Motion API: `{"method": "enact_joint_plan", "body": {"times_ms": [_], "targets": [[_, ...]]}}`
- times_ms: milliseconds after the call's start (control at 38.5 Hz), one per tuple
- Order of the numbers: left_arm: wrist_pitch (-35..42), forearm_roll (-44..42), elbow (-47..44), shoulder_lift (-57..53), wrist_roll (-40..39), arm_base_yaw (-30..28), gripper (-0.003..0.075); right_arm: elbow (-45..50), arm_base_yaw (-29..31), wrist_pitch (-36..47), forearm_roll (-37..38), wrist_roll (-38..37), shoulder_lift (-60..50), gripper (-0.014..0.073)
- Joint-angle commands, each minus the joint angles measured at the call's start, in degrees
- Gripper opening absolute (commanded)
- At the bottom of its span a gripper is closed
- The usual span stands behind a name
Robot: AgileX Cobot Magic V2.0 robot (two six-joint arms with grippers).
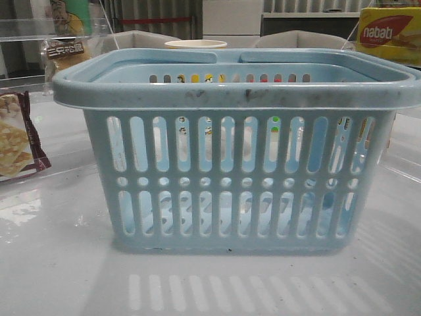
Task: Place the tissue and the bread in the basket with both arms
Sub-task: 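Carry the tissue pack over the basket with the right gripper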
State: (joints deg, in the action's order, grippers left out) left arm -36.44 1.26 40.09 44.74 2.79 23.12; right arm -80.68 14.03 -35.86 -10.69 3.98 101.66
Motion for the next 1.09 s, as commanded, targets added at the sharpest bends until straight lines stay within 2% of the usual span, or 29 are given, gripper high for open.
{"method": "enact_joint_plan", "body": {"times_ms": [0, 234, 442, 572, 728, 910, 1066], "targets": [[4.18, 0.63, 1.57, -0.04, -0.05, 0.56, 0.056, -2.2, 0.31, 1.81, 0.02, 0.48, -5.43, 0.0142], [4.18, 0.63, 1.57, -0.04, -0.05, 0.56, 0.056, -2.2, -1.87, 0.28, 0.02, 0.48, -13.54, 0.0142], [4.18, 0.63, 1.57, -0.04, -0.05, 0.56, 0.056, -2.2, -7.05, -3.87, 0.02, 0.56, -21.79, 0.0142], [4.18, 0.63, 1.57, -0.04, -0.05, 0.56, 0.056, -2.1, -12.66, -5.91, 0.02, 0.56, -24.67, 0.0142], [4.18, 0.63, 1.57, -0.04, -0.05, 0.56, 0.056, -1.98, -22.06, -7.29, 0.02, 0.56, -24.85, 0.0142], [4.18, 0.63, 1.57, -0.04, -0.05, 0.56, 0.056, -1.82, -32.08, -6.86, 0.02, 0.56, -21.86, 0.0142], [4.18, 0.63, 1.57, -0.04, -0.05, 0.56, 0.056, -1.82, -37.05, -6.81, -0.1, 0.56, -17.81, 0.0143]]}}
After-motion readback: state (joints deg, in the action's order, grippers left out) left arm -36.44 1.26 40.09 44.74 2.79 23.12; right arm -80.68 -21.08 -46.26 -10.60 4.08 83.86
